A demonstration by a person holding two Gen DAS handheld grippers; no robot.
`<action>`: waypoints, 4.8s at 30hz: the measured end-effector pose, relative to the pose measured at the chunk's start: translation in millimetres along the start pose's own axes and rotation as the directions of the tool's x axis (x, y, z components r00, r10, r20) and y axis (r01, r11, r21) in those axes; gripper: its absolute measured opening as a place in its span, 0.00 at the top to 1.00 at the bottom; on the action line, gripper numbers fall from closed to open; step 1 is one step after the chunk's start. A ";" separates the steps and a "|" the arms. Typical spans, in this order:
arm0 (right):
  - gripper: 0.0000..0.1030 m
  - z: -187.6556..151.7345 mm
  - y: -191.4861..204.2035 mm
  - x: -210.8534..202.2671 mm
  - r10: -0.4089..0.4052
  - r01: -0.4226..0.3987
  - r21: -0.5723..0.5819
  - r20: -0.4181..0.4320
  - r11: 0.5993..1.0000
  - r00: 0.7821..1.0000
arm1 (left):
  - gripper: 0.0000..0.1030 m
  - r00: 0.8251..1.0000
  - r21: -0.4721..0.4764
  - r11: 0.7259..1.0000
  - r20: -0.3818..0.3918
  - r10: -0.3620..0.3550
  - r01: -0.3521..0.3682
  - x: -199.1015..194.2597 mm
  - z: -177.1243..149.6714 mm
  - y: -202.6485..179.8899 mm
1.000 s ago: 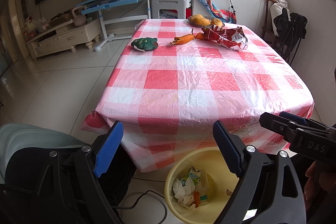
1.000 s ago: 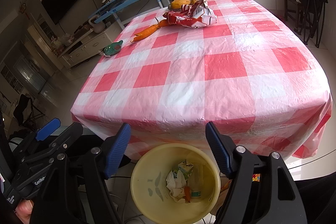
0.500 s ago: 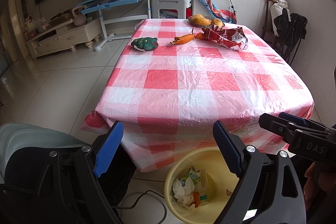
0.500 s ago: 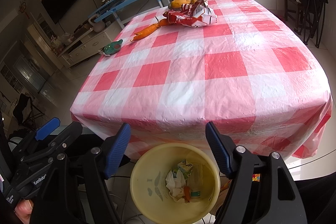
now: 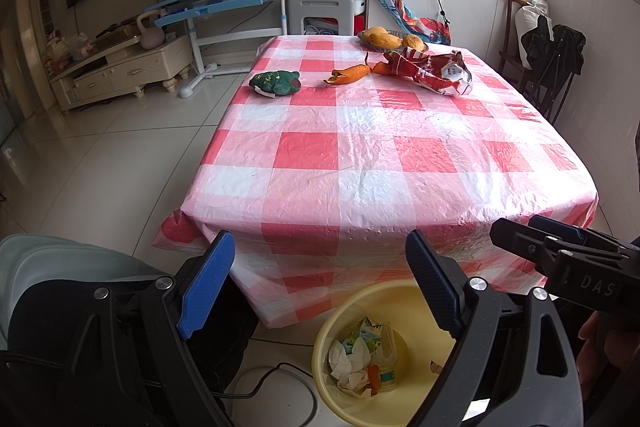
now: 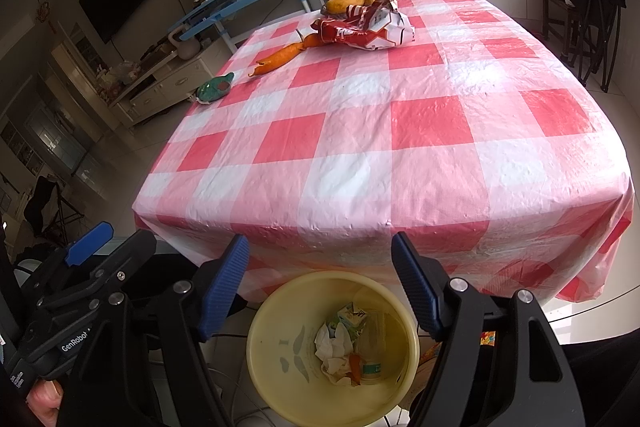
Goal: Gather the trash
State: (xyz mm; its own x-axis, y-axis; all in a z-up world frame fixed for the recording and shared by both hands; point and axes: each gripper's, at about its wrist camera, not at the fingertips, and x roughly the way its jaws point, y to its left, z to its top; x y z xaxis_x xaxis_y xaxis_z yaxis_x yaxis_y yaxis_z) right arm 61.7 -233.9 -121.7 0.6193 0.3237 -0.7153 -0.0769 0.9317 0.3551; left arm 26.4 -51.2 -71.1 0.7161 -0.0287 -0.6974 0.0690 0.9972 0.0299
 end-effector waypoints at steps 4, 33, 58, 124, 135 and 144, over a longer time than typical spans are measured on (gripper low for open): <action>0.31 0.1 0.8 0.5 -0.001 0.001 -0.001 -0.001 1.000 1.000 | 0.19 1.000 -0.001 1.000 0.001 -0.001 0.001 -0.2 0.1 0.4; 0.34 167.5 53.1 160.6 0.016 -0.016 0.022 -0.033 1.000 0.999 | 0.18 0.995 -0.418 0.904 0.000 -0.099 0.090 56.6 108.6 109.5; 0.82 123.0 -30.8 58.9 0.135 -0.143 -0.040 -0.161 0.989 0.978 | 0.67 0.983 -0.327 0.941 -0.127 -0.131 0.083 215.5 181.5 62.6; 0.31 -19.5 -11.3 -60.1 0.013 -0.023 0.084 0.115 0.996 0.993 | 0.34 0.988 0.084 0.987 -0.076 -0.132 0.138 8.6 15.2 -6.9; 0.31 -21.8 -4.5 -56.0 0.005 -0.010 0.055 0.099 0.998 0.995 | 0.34 0.989 0.060 0.990 -0.070 -0.127 0.131 11.3 15.8 -4.6; 0.31 -22.0 -1.7 -54.2 0.004 -0.009 0.050 0.092 0.999 0.996 | 0.34 0.990 0.057 0.990 -0.068 -0.127 0.131 11.8 15.6 -4.8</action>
State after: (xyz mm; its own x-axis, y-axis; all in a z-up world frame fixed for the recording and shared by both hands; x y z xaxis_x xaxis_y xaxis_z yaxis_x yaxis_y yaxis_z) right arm 11.1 -249.4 -96.8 0.6885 0.3113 -0.6550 -0.0435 0.9193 0.3911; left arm 45.3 -57.5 -68.3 0.6523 -0.1506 -0.7428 0.2016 0.9792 -0.0215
